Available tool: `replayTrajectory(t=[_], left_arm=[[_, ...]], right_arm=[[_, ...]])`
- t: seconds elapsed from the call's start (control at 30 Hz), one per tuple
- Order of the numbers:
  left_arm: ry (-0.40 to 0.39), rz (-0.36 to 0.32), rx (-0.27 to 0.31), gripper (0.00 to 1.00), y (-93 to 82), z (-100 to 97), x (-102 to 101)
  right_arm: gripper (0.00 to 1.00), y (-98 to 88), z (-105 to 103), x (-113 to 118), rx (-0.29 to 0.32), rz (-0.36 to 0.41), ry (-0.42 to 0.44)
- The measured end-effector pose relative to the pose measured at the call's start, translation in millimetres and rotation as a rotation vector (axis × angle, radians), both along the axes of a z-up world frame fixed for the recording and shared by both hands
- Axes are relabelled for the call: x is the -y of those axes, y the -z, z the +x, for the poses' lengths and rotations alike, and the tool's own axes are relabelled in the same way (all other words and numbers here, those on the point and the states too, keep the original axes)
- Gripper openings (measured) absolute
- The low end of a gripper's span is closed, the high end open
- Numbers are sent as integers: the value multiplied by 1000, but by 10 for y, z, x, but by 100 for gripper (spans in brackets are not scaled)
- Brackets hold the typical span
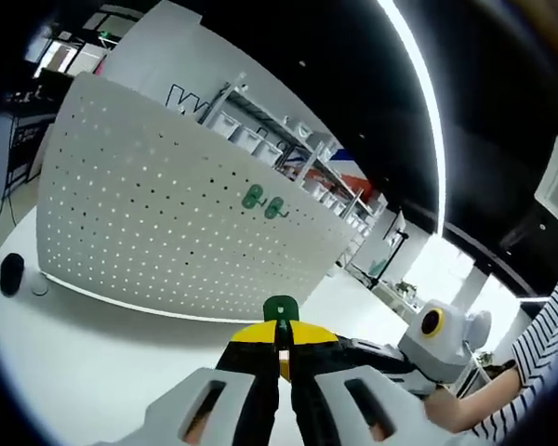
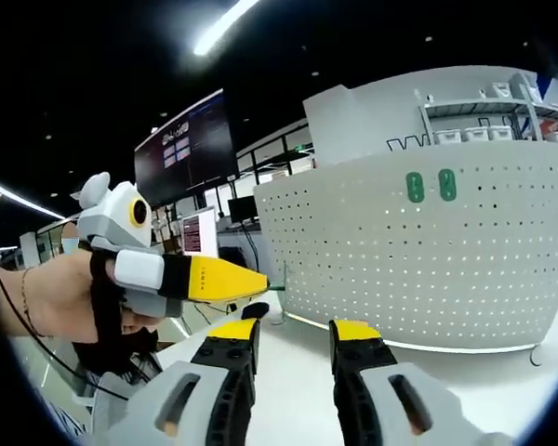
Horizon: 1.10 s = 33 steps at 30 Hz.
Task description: Insert the hook assembly into the mounting plate slot until the hook locks in place.
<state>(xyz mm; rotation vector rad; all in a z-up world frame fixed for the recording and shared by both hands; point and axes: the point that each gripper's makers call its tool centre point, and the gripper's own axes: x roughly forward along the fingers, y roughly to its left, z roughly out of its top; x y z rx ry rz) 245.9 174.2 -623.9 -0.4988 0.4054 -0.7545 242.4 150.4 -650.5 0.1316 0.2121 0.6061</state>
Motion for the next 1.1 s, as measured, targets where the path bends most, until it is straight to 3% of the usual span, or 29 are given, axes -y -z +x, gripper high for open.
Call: replayTrajectory(t=[0.13, 0.27, 0.43, 0.63, 1.1], left_arm=[[-35, 11, 24, 1, -40, 50, -21], [-85, 63, 81, 1, -107, 141, -67], [-126, 117, 131, 1, -170, 217, -97], [-163, 159, 187, 1, -232, 294, -116], [-219, 214, 261, 1, -280, 433, -134]], right_arm=[[38, 39, 21, 161, 7, -36, 58], [43, 68, 18, 302, 7, -54, 99], [57, 139, 10, 471, -3, -91, 157], [64, 240, -29, 642, -23, -124, 205], [72, 473, -149, 929, -80, -182, 260]])
